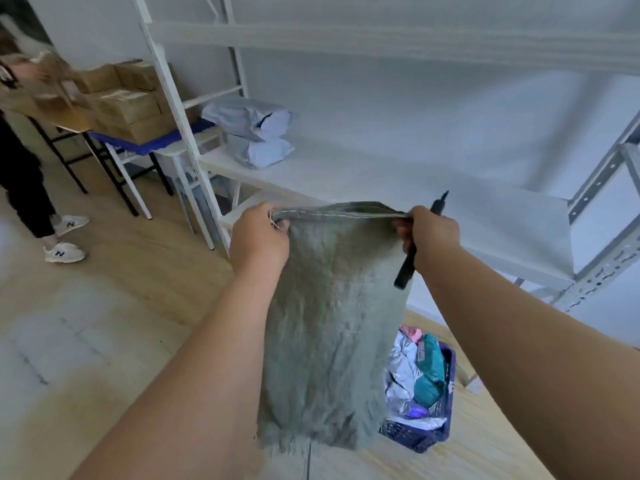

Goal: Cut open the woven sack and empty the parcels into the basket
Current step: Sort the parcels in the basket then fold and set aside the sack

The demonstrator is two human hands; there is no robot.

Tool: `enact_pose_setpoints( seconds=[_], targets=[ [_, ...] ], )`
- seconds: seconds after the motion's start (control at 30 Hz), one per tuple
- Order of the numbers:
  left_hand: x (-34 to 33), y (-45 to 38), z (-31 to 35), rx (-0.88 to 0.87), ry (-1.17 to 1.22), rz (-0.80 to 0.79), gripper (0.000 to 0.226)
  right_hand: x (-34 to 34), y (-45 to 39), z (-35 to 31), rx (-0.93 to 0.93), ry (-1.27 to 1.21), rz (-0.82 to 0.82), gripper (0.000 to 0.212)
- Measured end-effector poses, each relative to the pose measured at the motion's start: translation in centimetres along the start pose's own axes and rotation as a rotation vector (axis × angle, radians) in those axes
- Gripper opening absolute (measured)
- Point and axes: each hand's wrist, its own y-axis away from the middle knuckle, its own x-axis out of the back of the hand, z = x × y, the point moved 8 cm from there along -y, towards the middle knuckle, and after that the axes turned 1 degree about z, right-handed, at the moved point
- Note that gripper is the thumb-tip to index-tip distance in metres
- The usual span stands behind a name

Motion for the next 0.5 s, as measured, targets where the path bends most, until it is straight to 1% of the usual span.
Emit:
enact_pose_setpoints(
  seconds=[0.07, 0.1, 0.17, 0.2, 0.23, 0.3, 0.33, 0.37, 0.43, 0.47, 0.5],
  targets=[
    [0.6, 0.3, 0.1, -0.042, 0.144, 0.094, 0.021, 0.9, -0.4, -0.5, 0.099, 0.002, 0.040, 0.011],
    [0.5, 0.2, 0.3, -0.063, 0.172, 0.087, 0.021, 1.0, -0.4, -0.6, 0.131, 0.030, 0.057, 0.012],
    [-0.6, 0.2, 0.4, -0.077, 0.170, -0.001, 0.024, 1.6, -0.1, -0.4, 0.126, 0.105, 0.110, 0.011],
    [-0.9, 0.3, 0.3, -0.078, 0.201, -0.009, 0.024, 2.1, 0.0, -0.3, 0.128, 0.133, 0.151, 0.011],
    [-0.8, 0.3, 0.5, -0.087, 0.264, 0.020, 0.019, 2.5, 0.2, -0.7, 0.163, 0.131, 0.189, 0.012],
    [-0.4, 0.4, 1.8, -0.136, 0.346, 0.078, 0.010, 2.9, 1.1, -2.3, 0.330, 0.087, 0.228, 0.020],
    [-0.8, 0.4, 2.7, -0.165, 0.339, 0.052, 0.013, 2.5, 2.1, -3.6, 0.443, 0.094, 0.214, 0.025],
    [-1.5, 0.4, 3.6, -0.196, 0.315, -0.012, 0.015, 1.7, 3.4, -4.8, 0.560, 0.138, 0.165, 0.030],
    [-3.5, 0.5, 4.9, -0.225, 0.311, -0.159, 0.019, -0.4, 5.6, -6.7, 0.783, 0.271, 0.010, 0.042],
    [-4.2, 0.7, 5.3, -0.215, 0.355, -0.220, 0.022, -1.4, 6.1, -7.0, 0.849, 0.334, -0.076, 0.050],
    [-4.8, 1.1, 5.7, -0.201, 0.408, -0.271, 0.025, -2.1, 6.2, -6.9, 0.850, 0.387, -0.179, 0.058]
  ],
)
